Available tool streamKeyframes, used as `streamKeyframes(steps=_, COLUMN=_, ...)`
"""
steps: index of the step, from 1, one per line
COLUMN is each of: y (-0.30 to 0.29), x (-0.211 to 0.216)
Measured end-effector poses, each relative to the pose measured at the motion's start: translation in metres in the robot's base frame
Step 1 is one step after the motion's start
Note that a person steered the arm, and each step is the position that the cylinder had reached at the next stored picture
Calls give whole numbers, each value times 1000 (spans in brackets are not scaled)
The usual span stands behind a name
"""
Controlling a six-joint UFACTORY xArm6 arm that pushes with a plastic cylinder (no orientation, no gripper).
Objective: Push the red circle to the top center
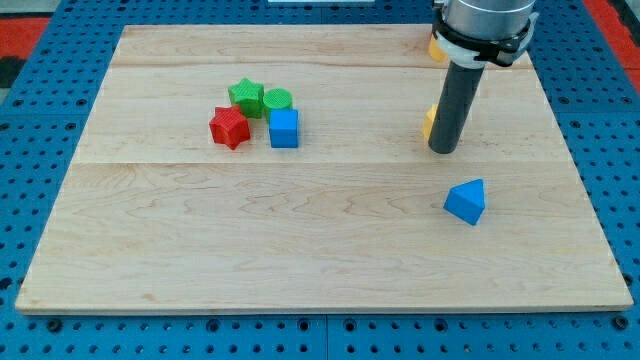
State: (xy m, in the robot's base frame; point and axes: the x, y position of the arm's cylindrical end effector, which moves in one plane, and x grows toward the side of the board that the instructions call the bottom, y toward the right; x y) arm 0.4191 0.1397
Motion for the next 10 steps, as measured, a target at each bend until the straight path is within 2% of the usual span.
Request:
streamKeyframes(steps=2, y=0, x=-27)
streamKeyframes(steps=4, y=100, x=-37)
streamKeyframes(steps=6, y=143, x=-187)
streamKeyframes(steps=7, y=147, x=-226)
streamKeyframes(steps=8, y=143, x=-228)
streamKeyframes(steps=9, y=108, x=-228)
streamKeyframes(steps=10, y=28, x=-228)
